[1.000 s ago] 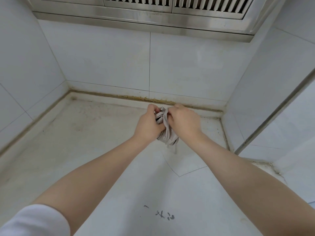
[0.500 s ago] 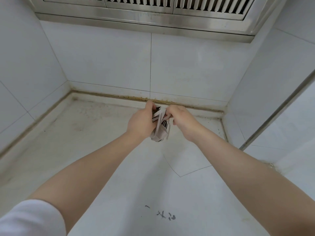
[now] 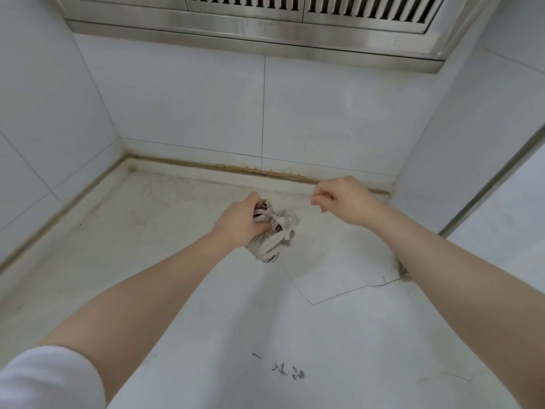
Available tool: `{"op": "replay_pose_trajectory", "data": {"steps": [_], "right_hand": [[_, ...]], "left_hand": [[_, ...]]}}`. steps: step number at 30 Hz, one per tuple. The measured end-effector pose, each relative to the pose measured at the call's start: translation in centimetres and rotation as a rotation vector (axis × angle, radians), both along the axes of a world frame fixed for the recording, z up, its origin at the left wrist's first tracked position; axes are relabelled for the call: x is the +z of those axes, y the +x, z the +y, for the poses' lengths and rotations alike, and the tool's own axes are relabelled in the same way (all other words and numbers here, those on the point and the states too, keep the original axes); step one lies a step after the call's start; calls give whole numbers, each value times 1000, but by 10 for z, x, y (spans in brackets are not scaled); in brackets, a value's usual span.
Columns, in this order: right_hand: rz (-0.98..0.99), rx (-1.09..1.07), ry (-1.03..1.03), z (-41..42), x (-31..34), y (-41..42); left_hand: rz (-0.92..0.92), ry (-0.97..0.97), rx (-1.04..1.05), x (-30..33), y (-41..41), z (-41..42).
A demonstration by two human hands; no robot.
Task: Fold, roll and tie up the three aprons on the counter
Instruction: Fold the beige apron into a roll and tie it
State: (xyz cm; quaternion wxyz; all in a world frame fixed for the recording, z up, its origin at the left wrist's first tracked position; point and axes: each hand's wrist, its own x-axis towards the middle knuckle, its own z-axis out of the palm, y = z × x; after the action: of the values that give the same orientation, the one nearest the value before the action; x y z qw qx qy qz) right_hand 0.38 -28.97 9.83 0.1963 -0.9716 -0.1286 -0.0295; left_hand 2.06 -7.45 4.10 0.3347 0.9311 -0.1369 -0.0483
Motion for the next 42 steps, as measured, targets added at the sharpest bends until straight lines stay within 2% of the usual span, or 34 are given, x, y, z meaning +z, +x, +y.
{"op": "replay_pose_trajectory", "data": {"steps": [2,4,7,10,13,18,19,20,23,25,28,30,38,40,42], "right_hand": [[100,20,122,-1,-4,-6],[204,36,115,5,-14,-10],[159,47,73,18,-33,-10],[84,-85,306,28,-37,-9],[171,-201,614,36,-34,-11],[226,-266,814,15,-13,-6],[267,-249,818,6,-10,-5],[295,-236,726,-3,-9,-5],[305,-202,229,-10,-17,-8],[235,-134,87,0,-25,-9],[48,-44,245,28,-22,-12],[30,20,309,43,-18,-13],[120,-21,258,53,-26,-8],[214,-9,374,49,-22,-9],[350,-9,617,43,-17,-10]], "left_hand": [[15,-39,24,-1,0,2],[15,-91,58,1,-1,0],[-13,-146,77,4,-2,-7],[-25,-173,104,5,-1,-8],[-54,-156,136,4,1,-4],[-64,-73,149,3,3,4],[-65,-68,167,2,4,7],[-68,-64,181,2,4,9],[-94,-32,135,3,3,6],[-132,0,74,4,1,-2],[-184,92,12,5,-2,-12],[-213,122,2,6,-3,-16],[-218,135,-59,10,-4,-15],[-220,150,-76,11,-4,-14],[-217,164,-97,12,-4,-11]]}}
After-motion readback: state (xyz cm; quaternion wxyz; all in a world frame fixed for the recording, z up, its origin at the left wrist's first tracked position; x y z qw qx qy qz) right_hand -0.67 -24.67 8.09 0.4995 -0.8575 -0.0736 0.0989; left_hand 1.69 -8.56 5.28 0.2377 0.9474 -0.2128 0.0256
